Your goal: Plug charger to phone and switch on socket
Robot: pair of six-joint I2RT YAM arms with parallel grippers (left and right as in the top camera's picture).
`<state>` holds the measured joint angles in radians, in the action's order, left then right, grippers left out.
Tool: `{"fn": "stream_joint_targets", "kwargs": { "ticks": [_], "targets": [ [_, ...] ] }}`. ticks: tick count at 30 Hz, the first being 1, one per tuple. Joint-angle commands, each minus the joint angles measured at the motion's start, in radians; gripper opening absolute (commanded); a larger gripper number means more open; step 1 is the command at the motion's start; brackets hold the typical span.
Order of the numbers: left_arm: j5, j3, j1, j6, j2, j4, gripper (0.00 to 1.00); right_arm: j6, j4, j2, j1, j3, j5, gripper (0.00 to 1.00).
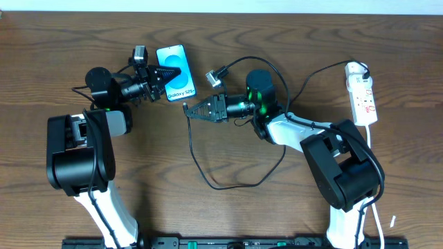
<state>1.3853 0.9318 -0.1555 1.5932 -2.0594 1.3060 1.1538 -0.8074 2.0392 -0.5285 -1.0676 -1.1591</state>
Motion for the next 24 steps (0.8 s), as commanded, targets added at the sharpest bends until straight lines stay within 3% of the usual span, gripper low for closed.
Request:
{"fn": "stream_joint_targets", "kwargs": {
  "ticks": [1,24],
  "targets": [
    [0.002,0.014,-0.001,-0.021,0.013,0.013,0.08,-0.026,0.000,0.008,0.006,-0.016,0.021,0.01],
    [0.002,0.014,0.000,-0.022,0.013,0.013,0.07,-0.033,0.000,0.009,0.003,-0.016,0.057,0.01]
  ]
}}
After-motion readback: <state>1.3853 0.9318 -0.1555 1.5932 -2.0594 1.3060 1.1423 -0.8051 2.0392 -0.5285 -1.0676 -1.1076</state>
